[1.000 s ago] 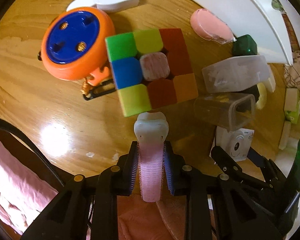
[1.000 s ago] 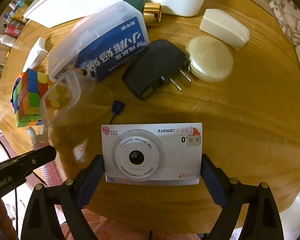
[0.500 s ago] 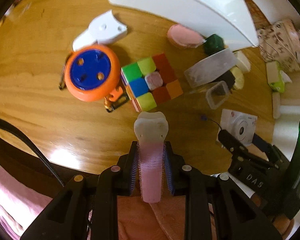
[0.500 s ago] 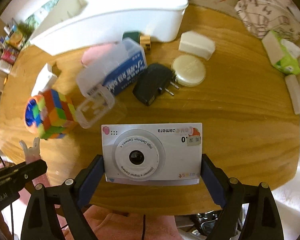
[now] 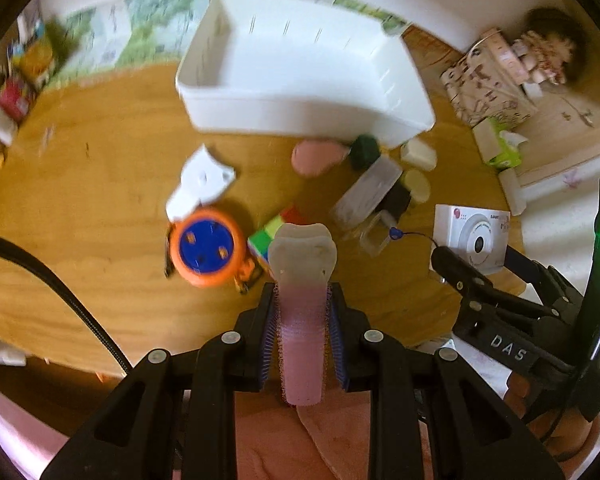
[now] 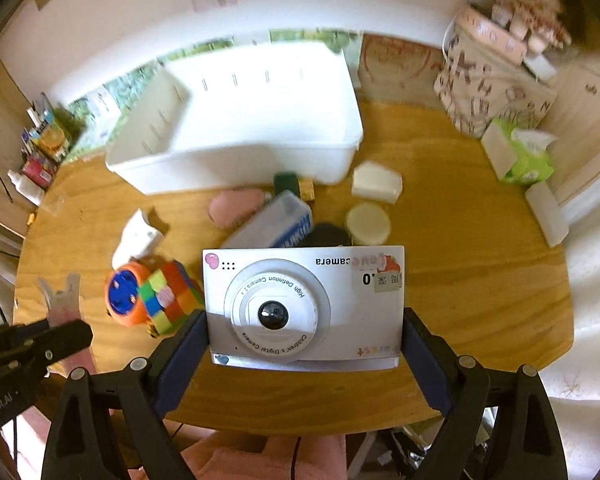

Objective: Organize rigid objects
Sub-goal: 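Lift the pink strip and white box and carry both over the white bin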

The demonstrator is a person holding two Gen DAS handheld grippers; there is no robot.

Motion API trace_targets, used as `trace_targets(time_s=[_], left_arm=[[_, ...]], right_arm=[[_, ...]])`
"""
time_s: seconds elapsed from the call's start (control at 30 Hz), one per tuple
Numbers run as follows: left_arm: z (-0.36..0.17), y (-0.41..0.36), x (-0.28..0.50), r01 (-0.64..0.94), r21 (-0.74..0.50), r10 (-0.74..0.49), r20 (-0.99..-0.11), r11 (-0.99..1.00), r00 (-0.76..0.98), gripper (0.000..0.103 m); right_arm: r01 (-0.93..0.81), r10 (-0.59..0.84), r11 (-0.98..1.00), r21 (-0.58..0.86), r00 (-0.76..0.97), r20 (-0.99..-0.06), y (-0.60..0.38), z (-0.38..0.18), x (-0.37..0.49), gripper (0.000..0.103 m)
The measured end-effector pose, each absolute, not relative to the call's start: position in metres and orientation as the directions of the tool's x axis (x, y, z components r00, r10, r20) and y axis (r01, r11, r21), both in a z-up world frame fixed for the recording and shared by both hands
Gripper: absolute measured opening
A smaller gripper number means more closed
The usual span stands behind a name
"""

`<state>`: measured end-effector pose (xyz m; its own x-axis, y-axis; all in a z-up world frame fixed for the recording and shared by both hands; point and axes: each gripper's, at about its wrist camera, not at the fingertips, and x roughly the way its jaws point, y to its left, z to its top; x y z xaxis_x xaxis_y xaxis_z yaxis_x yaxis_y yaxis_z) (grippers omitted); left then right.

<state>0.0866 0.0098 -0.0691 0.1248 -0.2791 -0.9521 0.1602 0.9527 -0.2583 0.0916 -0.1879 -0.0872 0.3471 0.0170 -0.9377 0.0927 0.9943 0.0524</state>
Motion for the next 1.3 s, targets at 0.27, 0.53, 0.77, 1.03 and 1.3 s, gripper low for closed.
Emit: trace_targets(time_s=[0.27,0.53,0.77,1.03,1.3], left_arm=[[-0.026,0.012,0.107,0.234,-0.223,-0.281,-0.925,0.946,0.254,0.026],[0.01,0.015,0.13,0.258,-0.204,-0.292,-0.883,0.944,0.368,0.026],[0.028,0.013,0.152,0.278,-0.194,-0.308,-0.831,0.941,0.463,0.026],[0.026,0.005,0.183,0.298,-0.178,-0.32,-0.774,0.938,0.546,0.026],[0.0,-0.001,0.214,0.31,-0.191,-0.346,-0.732,0.931,0.587,0.026]], right_arm=[[0.06,0.018,0.997,0.051,0.454,-0.891,-0.177,-0.043,0.106,0.092],[0.032,0.02,0.999,0.043,0.525,-0.851,-0.172,-0.019,0.133,0.092],[0.013,0.036,0.999,0.052,0.557,-0.83,-0.174,-0.018,0.166,0.092],[0.0,0.046,0.998,0.056,0.572,-0.819,-0.182,-0.034,0.203,0.092],[-0.037,0.054,0.999,0.039,0.606,-0.793,-0.184,-0.053,0.234,0.092]])
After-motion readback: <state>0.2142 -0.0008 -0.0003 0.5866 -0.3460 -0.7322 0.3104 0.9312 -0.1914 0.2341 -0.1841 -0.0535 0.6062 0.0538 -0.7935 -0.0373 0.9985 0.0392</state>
